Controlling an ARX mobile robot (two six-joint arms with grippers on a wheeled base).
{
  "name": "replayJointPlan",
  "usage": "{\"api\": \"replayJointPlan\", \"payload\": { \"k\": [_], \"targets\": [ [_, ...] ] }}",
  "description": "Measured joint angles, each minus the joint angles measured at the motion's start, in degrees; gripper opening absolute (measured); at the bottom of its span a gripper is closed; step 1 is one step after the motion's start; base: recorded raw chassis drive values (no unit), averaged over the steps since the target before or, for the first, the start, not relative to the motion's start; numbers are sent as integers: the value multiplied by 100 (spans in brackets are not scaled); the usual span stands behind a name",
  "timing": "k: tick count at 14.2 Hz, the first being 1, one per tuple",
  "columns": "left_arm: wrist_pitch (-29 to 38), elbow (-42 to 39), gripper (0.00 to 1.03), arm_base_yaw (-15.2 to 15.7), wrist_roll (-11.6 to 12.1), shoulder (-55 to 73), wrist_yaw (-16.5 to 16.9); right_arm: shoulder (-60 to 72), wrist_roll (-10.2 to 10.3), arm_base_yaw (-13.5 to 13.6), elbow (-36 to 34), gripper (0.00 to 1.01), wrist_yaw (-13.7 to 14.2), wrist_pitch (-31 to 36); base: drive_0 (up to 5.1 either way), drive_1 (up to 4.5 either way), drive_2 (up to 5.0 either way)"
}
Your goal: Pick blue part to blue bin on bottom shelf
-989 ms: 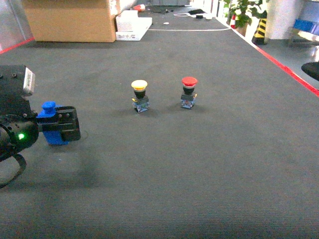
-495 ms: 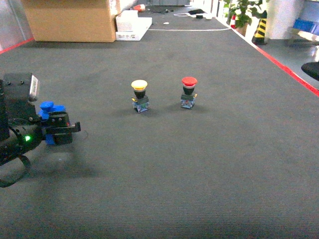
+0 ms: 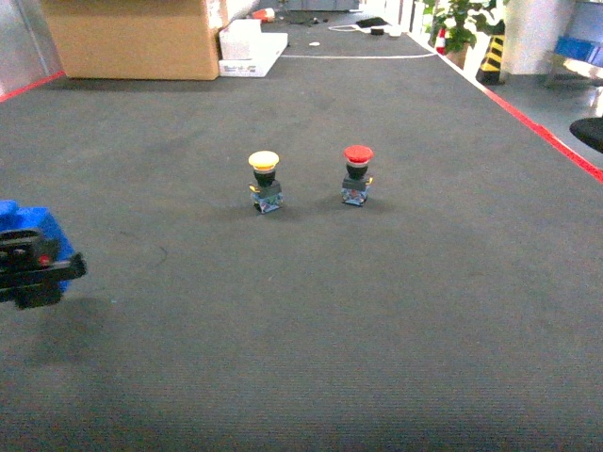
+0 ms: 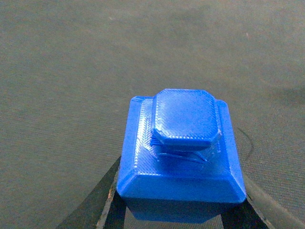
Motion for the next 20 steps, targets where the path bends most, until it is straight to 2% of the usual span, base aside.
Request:
{"api": "replayJointPlan", "payload": {
  "k": [1,3,4,6,9,12,14,16,20],
  "targets": [
    [-46,-529,44,-37,48,-710,-144,0,0,0,0,98,0,0,0,0,0],
    [-905,-1357,44,-269,98,-2514,-310,0,0,0,0,98,2,2,0,0,0],
    [-1499,-1467,44,-367,105,-3421,-479,0,2,0,0,98,2,2,0,0,0],
    [-2415,-1615,44,-673,249,-5095,-1032,0,0,0,0,98,2,2,0,0,0],
    [-4242,-1703,44,-1353,256,-7434,-1773,0,0,0,0,98,2,2,0,0,0],
    [-5558,-1683,44,-2006,254,-8931,-2483,0,0,0,0,98,2,2,0,0,0],
    [-5932,-1613,44,-2507,275,-9392,-2907,0,0,0,0,98,2,2,0,0,0],
    [-5921,-1515,44,-2551,306,-9381,-2944,0,2,0,0,98,2,2,0,0,0],
    [-5945,-1515,44,-2371,431,-9427,-2852,0,2,0,0,98,0,2,0,0,0]
  ]
}}
